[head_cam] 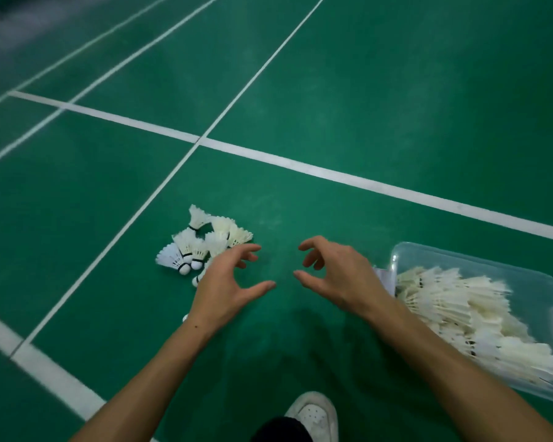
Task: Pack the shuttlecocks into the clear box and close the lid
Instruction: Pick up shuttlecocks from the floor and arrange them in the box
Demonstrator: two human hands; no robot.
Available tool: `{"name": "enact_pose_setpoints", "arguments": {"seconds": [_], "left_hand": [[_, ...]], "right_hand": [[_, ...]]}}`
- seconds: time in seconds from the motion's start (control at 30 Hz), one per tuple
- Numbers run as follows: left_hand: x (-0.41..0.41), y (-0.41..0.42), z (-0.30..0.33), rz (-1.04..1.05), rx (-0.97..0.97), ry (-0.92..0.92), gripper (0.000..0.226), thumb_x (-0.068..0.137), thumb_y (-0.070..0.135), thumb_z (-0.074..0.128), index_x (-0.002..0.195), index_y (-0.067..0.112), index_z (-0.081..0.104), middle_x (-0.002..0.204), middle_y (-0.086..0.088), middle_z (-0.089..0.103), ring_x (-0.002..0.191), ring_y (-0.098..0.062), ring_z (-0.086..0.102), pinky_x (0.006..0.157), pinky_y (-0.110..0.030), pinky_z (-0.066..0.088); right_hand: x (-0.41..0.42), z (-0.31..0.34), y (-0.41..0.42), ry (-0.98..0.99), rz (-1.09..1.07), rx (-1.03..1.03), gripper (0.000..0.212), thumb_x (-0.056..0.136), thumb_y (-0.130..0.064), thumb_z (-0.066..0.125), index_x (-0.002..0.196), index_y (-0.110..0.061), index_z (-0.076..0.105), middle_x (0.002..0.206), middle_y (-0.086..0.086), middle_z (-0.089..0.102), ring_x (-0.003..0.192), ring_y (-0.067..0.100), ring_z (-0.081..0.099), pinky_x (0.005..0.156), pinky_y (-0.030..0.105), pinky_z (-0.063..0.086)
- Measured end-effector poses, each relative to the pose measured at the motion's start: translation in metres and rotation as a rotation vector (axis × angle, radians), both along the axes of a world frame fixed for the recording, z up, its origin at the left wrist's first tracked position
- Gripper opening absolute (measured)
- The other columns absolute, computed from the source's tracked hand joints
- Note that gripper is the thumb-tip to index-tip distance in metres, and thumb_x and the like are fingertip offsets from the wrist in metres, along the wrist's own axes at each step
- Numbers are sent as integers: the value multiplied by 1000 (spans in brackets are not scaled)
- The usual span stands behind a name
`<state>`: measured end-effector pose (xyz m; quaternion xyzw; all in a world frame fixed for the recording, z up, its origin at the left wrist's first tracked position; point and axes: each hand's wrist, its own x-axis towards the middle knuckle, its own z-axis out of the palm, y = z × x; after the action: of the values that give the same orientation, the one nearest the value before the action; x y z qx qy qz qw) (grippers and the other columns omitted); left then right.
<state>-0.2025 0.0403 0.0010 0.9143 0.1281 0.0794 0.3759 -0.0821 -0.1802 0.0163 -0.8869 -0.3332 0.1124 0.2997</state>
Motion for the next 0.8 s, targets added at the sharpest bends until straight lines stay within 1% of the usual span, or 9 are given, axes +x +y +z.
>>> {"name": "enact_pose_setpoints", "arguments": {"seconds": [0.13,0.2,0.33,0.43,0.5,0.53,0.63,0.7,0.8], "left_hand": [[-34,45,-17,72,33,73,72,72,54,90,135,40,58,115,19,66,107,-2,62,91,-29,54],[-48,67,-23,88,67,115,74,71,56,90,136,41,57,118,21,65,108,-2,61,91,-34,55],[-74,104,-32,97,76,194,86,65,65,89,139,41,54,126,21,61,114,-2,58,94,-32,53],[-86,116,-39,35,87,263,99,59,75,84,145,40,50,134,16,57,120,-5,55,103,-34,50],[-89,117,-48,-22,139,319,106,60,73,85,151,40,42,138,15,56,125,-5,52,110,-37,47],[-89,116,-53,-43,174,342,108,61,72,86,153,42,37,139,15,56,126,-6,51,111,-37,47],[-84,109,-66,-47,263,374,109,65,67,87,154,45,27,137,15,60,126,-8,53,109,-37,48],[-81,106,-73,-11,296,383,103,72,59,88,152,46,25,132,16,64,122,-10,57,104,-38,50],[-81,107,-80,2,337,386,88,84,51,82,151,43,26,127,12,69,117,-13,62,99,-37,53]], "right_hand": [[-8,-14,51,36,92,-9,47,87,-58,72,125,-35,56,101,-19,72,94,8,68,84,40,58],[-13,-21,73,64,143,-32,48,88,-57,72,127,-33,56,104,-17,73,96,12,69,86,41,58],[-21,-37,106,94,228,-99,48,91,-53,71,130,-30,55,107,-15,72,100,14,68,87,40,57],[-22,-49,125,115,247,-96,46,93,-47,72,131,-28,56,108,-14,72,100,14,68,86,39,57],[-22,-54,138,130,241,-73,46,93,-45,73,132,-26,56,111,-11,71,102,14,67,87,39,57],[-22,-57,145,134,236,-61,47,94,-44,73,132,-25,55,114,-9,71,105,15,66,88,40,57],[-25,-64,163,166,210,-43,50,94,-42,75,134,-24,52,121,-5,70,112,18,64,92,43,56],[-29,-69,172,184,188,-32,55,93,-41,76,138,-24,49,123,-5,70,115,18,63,93,44,55],[-34,-77,184,176,188,-44,65,91,-41,80,143,-27,44,123,-7,70,114,15,64,92,42,57]]}}
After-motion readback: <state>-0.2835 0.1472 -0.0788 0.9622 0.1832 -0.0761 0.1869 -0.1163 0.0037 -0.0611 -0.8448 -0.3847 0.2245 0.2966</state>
